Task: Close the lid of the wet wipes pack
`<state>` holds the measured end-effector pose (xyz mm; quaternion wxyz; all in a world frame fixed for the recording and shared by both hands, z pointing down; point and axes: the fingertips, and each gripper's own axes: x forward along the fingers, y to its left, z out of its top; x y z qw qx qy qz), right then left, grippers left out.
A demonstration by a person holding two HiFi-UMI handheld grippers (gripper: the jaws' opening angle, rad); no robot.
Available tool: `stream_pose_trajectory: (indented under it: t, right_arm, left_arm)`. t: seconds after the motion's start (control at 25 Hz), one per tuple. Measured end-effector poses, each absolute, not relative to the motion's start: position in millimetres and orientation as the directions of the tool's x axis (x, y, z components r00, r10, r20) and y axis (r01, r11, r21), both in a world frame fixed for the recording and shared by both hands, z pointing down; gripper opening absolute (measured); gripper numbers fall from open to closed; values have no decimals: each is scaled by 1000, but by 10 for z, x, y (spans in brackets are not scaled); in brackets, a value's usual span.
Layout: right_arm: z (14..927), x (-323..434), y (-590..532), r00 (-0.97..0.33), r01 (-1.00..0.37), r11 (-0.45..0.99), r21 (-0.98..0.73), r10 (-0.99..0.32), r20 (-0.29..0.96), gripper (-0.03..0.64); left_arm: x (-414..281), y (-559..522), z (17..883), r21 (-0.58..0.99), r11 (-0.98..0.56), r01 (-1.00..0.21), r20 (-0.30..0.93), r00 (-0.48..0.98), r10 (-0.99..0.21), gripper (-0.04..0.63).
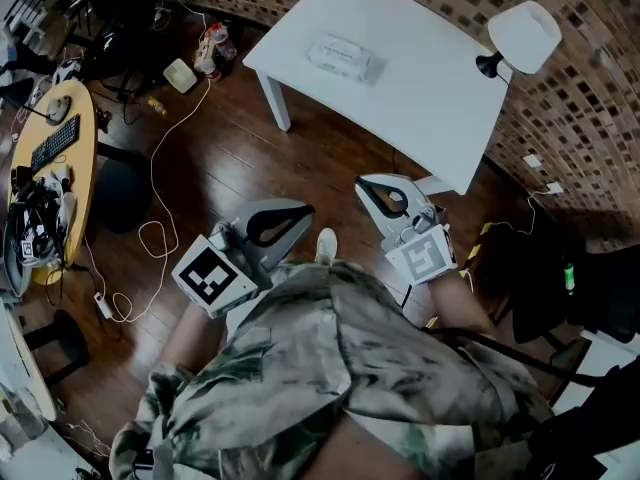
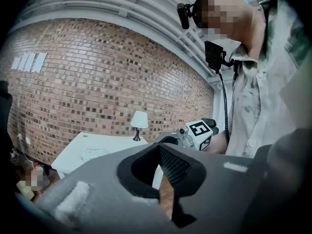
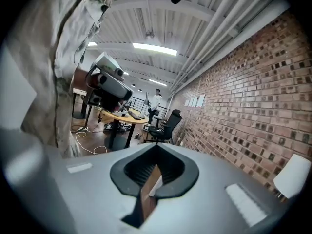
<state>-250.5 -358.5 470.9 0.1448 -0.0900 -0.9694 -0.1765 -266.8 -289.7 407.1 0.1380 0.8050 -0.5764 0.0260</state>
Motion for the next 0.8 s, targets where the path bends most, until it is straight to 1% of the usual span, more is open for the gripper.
stream_pose_trajectory:
  t: [0.36, 0.64, 0.8]
  right_arm:
    - [5175, -3139, -4266, -917, 227, 918, 325, 90, 389, 6]
    - [5568, -3814, -4841, -908, 212, 908, 362, 46, 416, 6]
    - [5794, -4225, -5182, -890, 195, 911, 362, 9, 456, 6]
  left_arm:
    - [-3157, -3394, 4167, 214, -283, -935, 203, 326, -923, 0]
    - [-3776, -3852, 4286, 226, -318, -921, 194, 363, -911, 0]
    - [-4182, -4131, 4284, 222, -338, -915, 194, 381, -904, 0]
